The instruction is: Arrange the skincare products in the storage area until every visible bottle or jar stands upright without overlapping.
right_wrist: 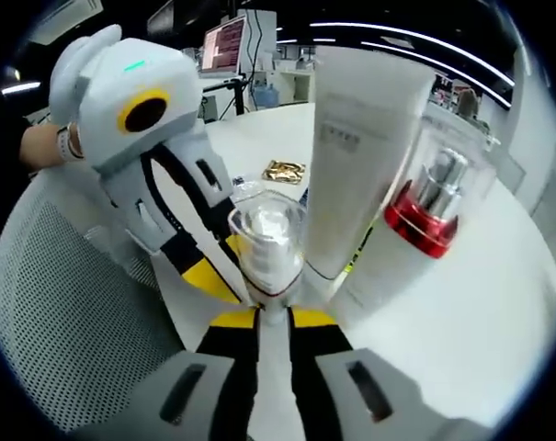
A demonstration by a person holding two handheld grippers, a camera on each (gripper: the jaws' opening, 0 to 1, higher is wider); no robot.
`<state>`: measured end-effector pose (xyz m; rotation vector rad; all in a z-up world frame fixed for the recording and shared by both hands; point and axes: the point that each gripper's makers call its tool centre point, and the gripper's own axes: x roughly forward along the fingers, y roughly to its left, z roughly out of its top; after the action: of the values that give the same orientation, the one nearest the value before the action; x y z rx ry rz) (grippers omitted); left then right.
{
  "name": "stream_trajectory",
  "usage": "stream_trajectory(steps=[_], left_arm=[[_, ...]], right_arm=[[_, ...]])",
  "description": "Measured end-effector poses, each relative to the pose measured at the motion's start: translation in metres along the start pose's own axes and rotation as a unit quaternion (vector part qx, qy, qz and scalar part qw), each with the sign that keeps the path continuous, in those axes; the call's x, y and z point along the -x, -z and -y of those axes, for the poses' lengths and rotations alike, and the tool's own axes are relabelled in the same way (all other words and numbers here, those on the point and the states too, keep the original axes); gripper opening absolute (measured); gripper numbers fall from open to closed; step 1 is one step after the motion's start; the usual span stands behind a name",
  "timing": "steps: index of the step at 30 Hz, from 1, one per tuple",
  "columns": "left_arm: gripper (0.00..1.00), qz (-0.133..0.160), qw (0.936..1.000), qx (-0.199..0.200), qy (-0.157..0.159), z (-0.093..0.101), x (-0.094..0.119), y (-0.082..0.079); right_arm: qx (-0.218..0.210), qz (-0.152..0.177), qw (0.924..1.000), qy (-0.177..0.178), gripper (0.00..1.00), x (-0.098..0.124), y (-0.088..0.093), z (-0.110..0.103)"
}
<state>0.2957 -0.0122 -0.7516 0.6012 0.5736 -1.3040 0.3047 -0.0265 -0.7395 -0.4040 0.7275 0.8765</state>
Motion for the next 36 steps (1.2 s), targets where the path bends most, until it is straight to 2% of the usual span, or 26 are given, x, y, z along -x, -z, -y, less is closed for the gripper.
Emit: stream_trajectory(steps=[13,36], left_arm=[[0.08,-0.014,0.9993,-0.004,-0.035,-0.018,-0.005,-0.002],[0.08,-0.004,0.9978,0.016,-0.064,-0.031,-0.01,-0.006]], right_arm=[[0.009,-0.014,0.9998,0.006,0.11,-0.005,0.0,0.009],[-0.008,-0.016,0.9995,0.025,0.08,-0.007,0.005,0.019]])
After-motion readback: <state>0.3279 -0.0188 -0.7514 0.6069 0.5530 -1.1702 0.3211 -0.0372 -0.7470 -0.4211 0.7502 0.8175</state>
